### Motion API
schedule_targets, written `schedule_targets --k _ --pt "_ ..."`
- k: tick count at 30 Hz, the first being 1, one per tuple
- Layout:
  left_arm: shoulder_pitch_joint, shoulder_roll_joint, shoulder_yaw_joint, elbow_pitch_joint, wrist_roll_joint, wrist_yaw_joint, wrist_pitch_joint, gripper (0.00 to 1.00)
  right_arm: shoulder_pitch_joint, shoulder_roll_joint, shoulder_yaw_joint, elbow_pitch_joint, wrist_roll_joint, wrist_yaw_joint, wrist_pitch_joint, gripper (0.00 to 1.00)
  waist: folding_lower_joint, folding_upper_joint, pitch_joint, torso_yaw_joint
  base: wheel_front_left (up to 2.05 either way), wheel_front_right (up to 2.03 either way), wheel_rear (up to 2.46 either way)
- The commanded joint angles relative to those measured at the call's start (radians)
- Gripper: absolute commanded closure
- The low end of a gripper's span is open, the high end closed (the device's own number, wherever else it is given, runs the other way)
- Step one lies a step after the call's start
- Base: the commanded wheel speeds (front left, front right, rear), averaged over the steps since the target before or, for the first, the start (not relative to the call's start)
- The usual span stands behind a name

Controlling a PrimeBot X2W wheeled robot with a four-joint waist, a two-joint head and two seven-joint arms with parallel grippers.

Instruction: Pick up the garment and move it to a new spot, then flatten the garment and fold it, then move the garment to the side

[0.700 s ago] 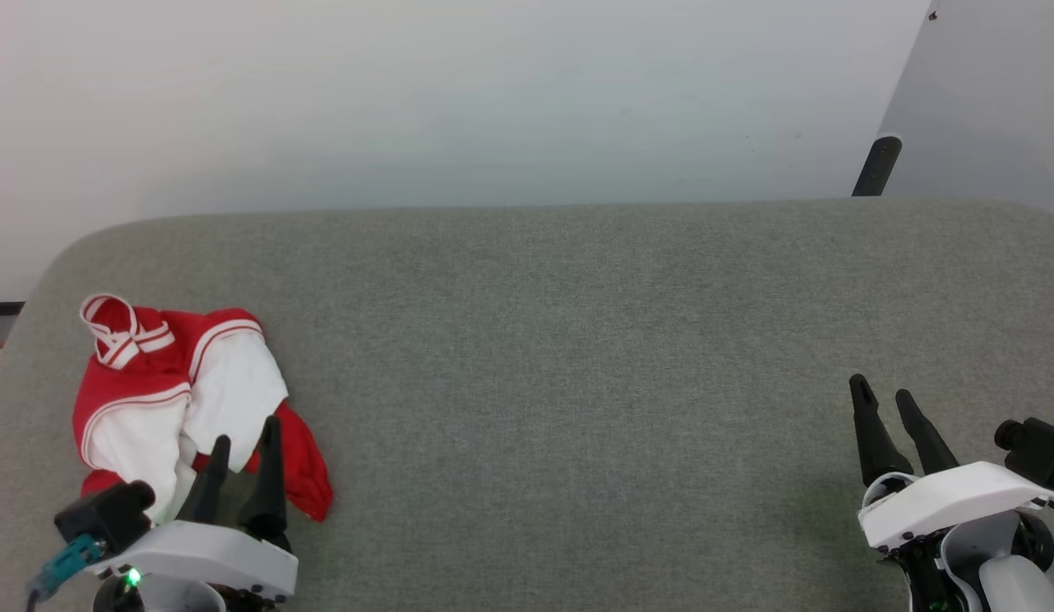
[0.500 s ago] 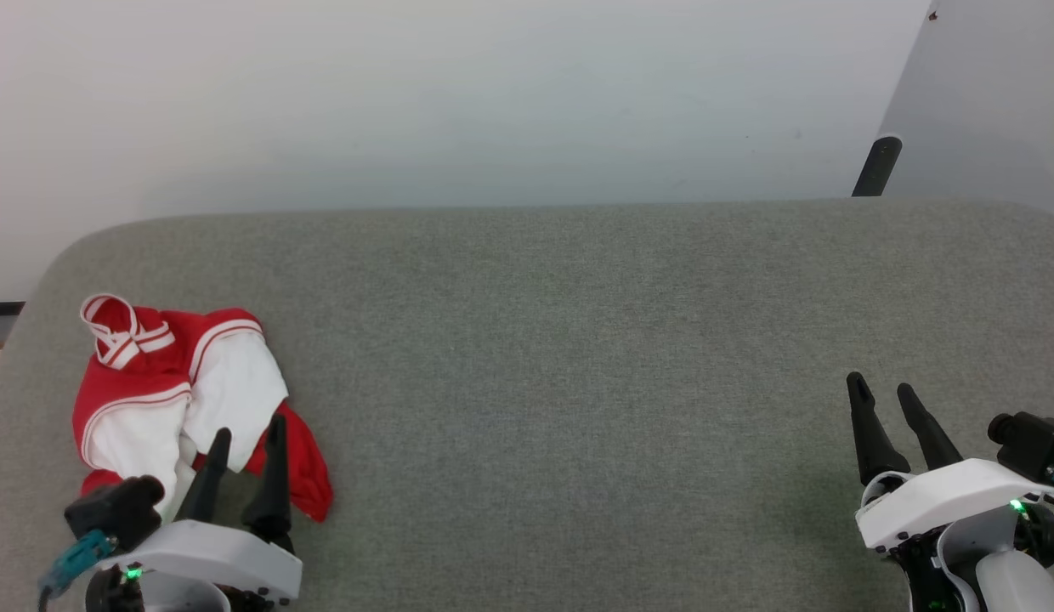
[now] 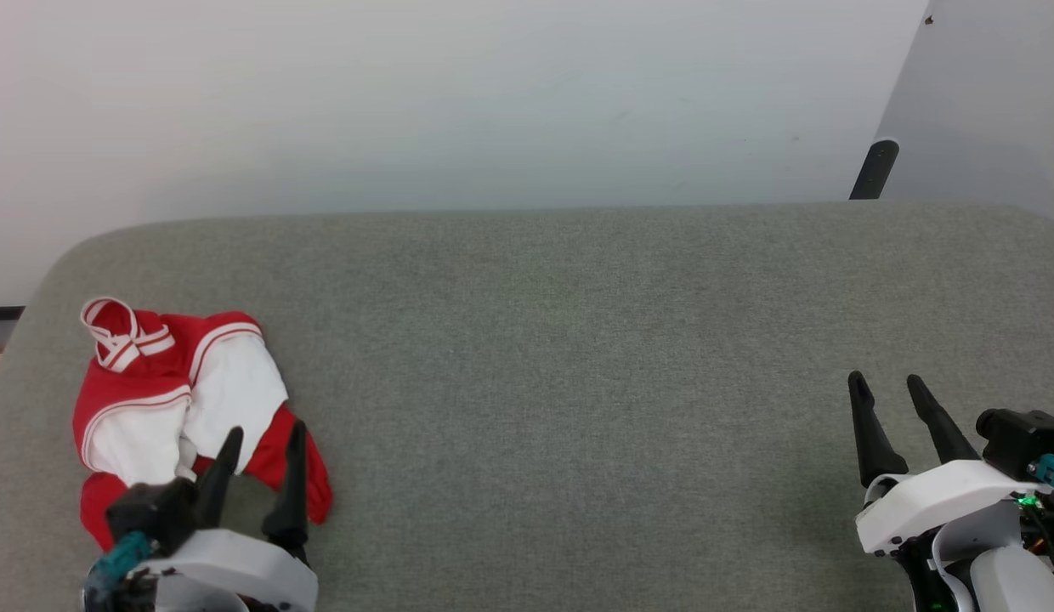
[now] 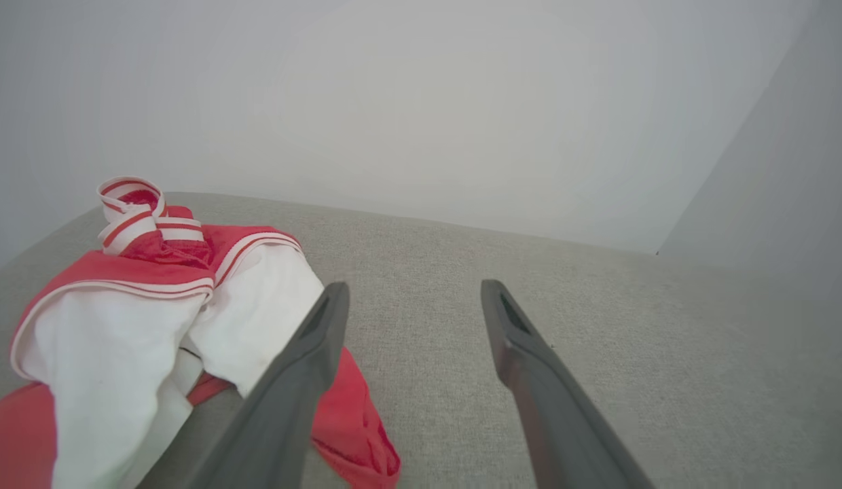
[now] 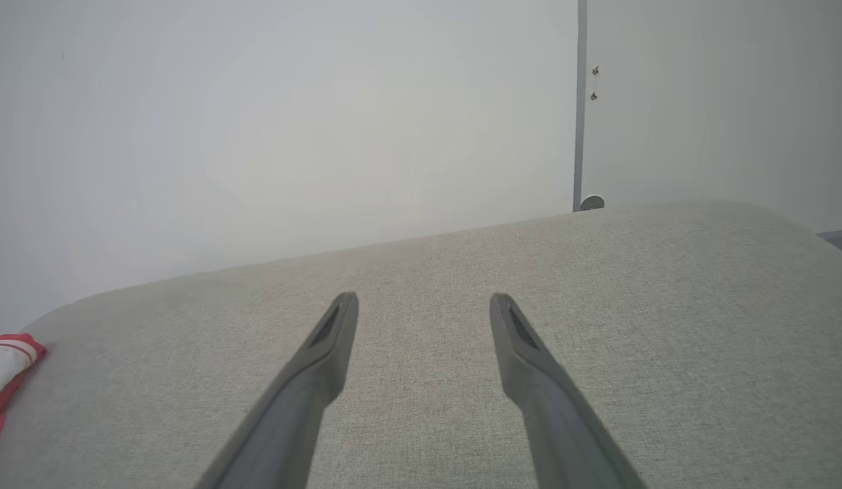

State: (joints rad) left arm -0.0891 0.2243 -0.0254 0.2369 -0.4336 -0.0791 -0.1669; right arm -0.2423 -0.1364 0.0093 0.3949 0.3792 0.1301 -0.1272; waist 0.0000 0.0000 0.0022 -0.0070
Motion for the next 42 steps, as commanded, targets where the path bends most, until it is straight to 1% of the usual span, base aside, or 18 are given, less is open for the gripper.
schedule_targets --k 1,6,11,30,42 --pt "0.004 0.006 -0.004 -0.004 0.026 -0.002 -0.010 0.00 -0.025 0.003 -0.008 -0.003 -0.033 0.001 -0.012 0.00 0.0000 0.0000 -0.001 -0.001 0.00 0.00 0.00" --pt "0.005 -0.009 0.006 0.006 0.035 -0.011 -0.021 0.00 -0.024 0.018 -0.036 0.003 -0.076 0.001 -0.034 0.00 0.0000 0.0000 0.001 -0.003 0.00 0.00 0.00" --pt "-0.002 -0.006 0.008 0.017 0.067 -0.020 -0.031 0.00 -0.015 0.024 -0.050 0.013 -0.111 0.001 -0.053 0.00 0.0000 0.0000 0.002 -0.005 0.00 0.00 0.00" --pt "-0.006 0.003 0.007 0.049 0.203 -0.038 -0.072 0.00 -0.023 0.034 -0.052 0.047 -0.232 0.001 -0.104 0.00 0.0000 0.0000 -0.002 -0.009 0.00 0.00 0.00" --pt "-0.008 -0.004 0.016 0.063 0.236 -0.047 -0.092 0.00 -0.030 0.040 -0.065 0.063 -0.288 0.001 -0.129 0.00 0.0000 0.0000 0.003 -0.004 0.00 0.00 0.00"
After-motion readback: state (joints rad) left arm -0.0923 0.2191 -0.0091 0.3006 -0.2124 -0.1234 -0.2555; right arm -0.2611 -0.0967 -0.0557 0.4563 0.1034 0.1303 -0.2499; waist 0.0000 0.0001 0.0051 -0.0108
